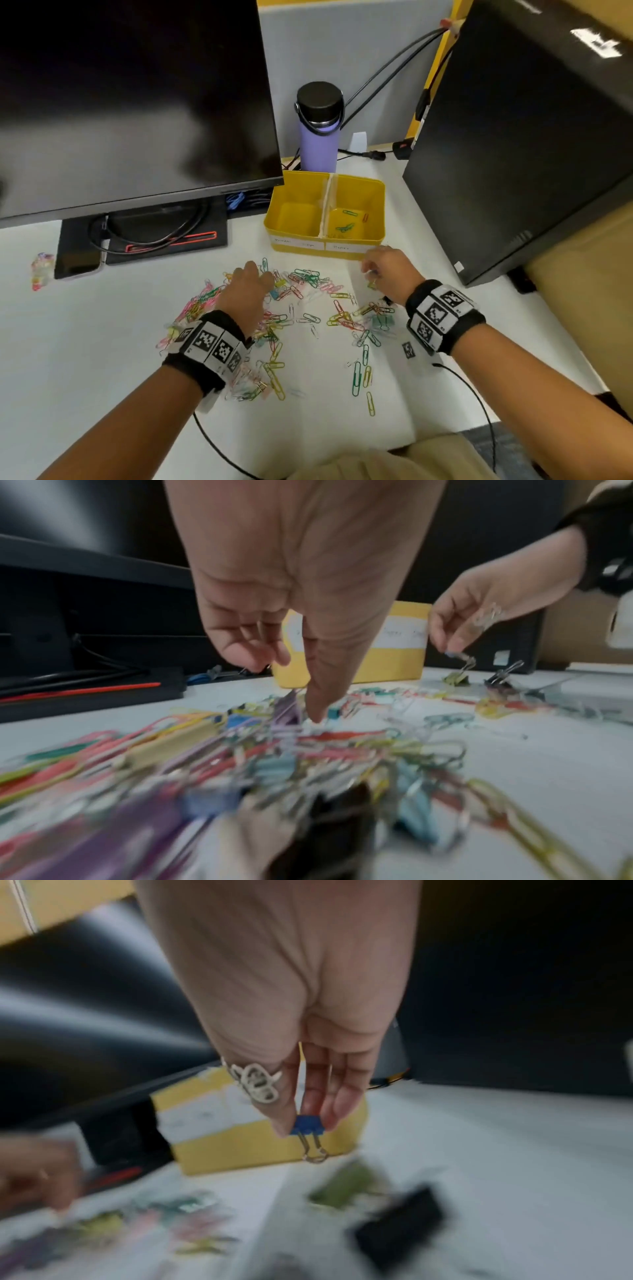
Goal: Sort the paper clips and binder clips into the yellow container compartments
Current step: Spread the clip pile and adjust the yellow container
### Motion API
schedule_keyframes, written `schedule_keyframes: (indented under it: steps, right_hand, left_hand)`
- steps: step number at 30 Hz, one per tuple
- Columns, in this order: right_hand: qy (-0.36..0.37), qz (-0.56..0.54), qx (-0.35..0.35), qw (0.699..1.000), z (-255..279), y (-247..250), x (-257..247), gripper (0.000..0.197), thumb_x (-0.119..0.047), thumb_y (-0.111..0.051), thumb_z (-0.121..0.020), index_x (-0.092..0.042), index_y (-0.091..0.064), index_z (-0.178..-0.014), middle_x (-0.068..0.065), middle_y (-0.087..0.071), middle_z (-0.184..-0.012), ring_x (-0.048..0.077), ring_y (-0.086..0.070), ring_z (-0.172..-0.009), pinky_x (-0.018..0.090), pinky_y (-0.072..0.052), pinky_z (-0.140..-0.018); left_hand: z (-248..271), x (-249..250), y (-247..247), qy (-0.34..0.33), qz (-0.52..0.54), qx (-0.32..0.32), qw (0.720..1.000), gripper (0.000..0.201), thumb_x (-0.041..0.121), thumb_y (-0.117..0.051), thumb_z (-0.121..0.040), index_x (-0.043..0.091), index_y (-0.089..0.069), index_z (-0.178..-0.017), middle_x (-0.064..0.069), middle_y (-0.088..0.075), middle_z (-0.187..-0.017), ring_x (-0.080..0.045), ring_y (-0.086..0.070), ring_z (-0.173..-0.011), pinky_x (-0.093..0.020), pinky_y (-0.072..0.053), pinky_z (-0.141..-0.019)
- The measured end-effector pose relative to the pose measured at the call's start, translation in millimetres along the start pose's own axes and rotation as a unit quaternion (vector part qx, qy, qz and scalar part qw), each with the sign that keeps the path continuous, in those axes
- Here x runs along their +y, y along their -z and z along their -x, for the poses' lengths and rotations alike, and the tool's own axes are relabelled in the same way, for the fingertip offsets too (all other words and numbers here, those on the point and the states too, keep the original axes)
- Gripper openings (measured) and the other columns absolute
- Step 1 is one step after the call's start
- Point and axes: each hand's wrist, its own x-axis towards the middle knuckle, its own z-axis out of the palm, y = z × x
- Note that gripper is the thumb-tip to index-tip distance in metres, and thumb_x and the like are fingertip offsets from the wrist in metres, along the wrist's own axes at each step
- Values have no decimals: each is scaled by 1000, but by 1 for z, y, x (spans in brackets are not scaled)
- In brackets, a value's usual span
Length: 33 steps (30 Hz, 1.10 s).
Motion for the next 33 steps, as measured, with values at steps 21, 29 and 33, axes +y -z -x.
schedule_keyframes:
  steps: [21, 29, 33]
  right_hand:
    - [32, 112, 24, 993, 77, -27, 57, 19, -3, -67, -69, -19, -71, -78, 1, -68, -70, 25, -60, -66, 30, -49, -62]
    - [44, 98, 67, 992, 68, -11, 41, 19, 1, -64, -75, -10, -71, -89, 11, -68, -88, 32, -59, -83, 43, -52, -76]
    - [5, 87, -76, 993, 70, -31, 26, 43, -9, -53, -89, -9, -44, -131, 13, -51, -131, 29, -46, -119, 36, -39, -101]
  left_hand:
    - [-4, 65, -37, -232, -89, -192, 949, 60, 15, -25, -100, 20, 10, -148, 3, 23, -156, -24, 18, -145, -51, -9, -117]
    - [4, 62, -35, -261, 16, -126, 957, 50, 14, -29, -100, 12, -14, -148, -6, -8, -158, -20, -11, -146, -26, -10, -118]
    - [1, 64, -30, -230, 143, -57, 961, 43, 19, -38, -98, 11, -34, -141, -9, -41, -143, -22, -38, -130, -23, -27, -109]
